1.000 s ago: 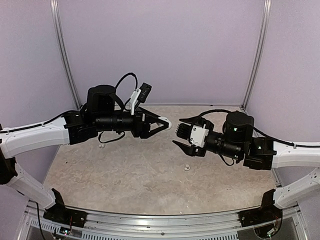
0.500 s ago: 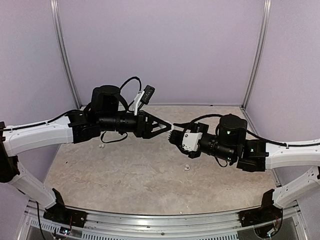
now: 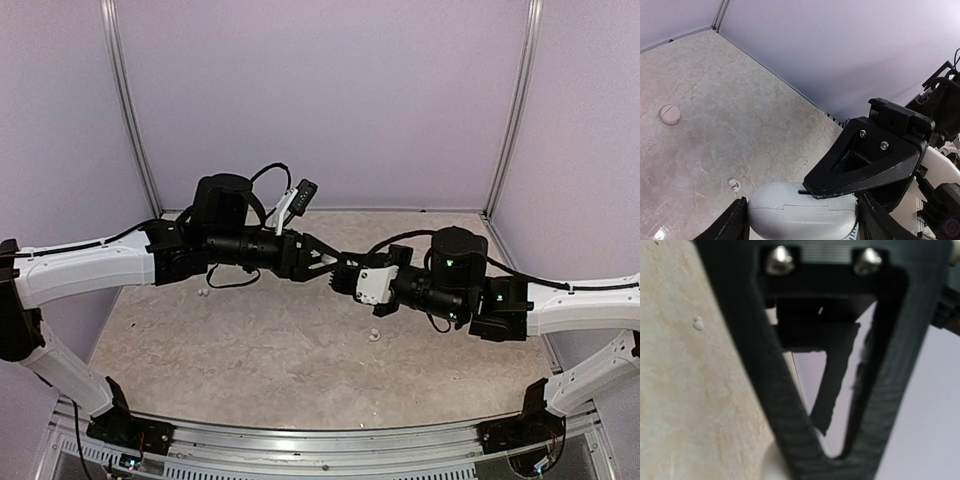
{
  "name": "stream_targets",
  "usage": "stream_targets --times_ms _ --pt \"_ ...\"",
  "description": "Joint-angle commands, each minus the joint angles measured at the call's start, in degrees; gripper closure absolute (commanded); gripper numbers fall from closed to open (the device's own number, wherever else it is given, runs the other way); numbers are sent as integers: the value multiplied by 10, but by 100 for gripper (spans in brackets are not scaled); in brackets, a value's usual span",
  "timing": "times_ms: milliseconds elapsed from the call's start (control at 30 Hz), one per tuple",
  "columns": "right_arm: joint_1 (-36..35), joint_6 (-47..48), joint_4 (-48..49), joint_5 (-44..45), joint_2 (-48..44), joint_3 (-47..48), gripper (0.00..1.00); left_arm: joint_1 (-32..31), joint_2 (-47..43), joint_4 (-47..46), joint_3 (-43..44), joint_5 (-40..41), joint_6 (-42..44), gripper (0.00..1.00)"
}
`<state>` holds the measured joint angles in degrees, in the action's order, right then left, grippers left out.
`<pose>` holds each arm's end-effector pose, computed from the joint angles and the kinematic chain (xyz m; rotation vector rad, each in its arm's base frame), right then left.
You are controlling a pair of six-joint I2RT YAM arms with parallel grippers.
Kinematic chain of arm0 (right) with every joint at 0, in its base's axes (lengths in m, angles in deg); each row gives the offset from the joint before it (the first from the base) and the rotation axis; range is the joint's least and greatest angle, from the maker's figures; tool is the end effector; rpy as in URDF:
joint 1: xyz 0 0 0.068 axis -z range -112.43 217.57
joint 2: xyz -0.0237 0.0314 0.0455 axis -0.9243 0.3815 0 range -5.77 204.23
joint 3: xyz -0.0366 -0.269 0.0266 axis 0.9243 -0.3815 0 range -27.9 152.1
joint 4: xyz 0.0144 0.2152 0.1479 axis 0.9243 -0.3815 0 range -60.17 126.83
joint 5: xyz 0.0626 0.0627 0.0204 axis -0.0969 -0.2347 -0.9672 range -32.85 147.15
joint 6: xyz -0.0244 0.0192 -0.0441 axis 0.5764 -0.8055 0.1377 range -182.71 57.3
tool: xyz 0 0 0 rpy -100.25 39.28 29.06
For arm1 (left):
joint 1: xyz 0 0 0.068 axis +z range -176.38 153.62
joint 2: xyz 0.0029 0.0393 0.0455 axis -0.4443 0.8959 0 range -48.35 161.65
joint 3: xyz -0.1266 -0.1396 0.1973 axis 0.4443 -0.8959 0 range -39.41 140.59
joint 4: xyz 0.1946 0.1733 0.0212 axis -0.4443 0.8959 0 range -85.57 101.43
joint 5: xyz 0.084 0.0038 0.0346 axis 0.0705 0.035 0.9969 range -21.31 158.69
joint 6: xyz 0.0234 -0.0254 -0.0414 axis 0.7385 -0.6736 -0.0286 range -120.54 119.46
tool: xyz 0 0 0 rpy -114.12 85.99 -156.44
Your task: Insert the wireless bluetooth earbuds into the charging case
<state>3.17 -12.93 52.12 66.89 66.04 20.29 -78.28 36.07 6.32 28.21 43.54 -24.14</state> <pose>0.1326 0.2626 0.3053 -1.3671 1.0347 0.0437 0.2021 -0.2823 0.3289 0.8244 1.9194 -1.2697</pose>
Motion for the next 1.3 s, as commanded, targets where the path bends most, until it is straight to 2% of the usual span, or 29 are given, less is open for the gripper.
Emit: stream_targets --times_ms 0,100,167,333,367,500,633,733,900,1100,1267 --pt "-10 1 -17 -20 8 13 82 -4 6 -21 25 -11 3 53" --pt "-11 -6 -17 -24 3 11 87 -3 3 -21 22 -10 10 46" --pt "-10 -20 -11 -35 -6 7 91 0 -2 -29 14 -6 16 34" --pt "2 -71 -10 -68 -32 1 92 11 -60 -90 -37 25 53 2" --pt "7 -84 -10 -78 -39 -2 92 13 -77 -105 -50 35 64 1" --pt "34 -141 -1 -130 -71 -18 93 18 -140 -159 -112 74 117 1" --pt "81 -220 25 -220 -107 -34 94 15 -187 -178 -155 43 198 1" --pt "108 -275 51 -291 -124 -46 94 -9 -200 -160 -166 26 291 2" --pt "122 -344 68 -379 -122 -46 95 -85 -188 -89 -131 77 418 11" --pt "124 -397 81 -447 -105 -46 95 -119 -142 -61 -96 89 454 28" --pt "123 -415 86 -484 -96 -45 96 -130 -136 -78 -95 116 451 37"
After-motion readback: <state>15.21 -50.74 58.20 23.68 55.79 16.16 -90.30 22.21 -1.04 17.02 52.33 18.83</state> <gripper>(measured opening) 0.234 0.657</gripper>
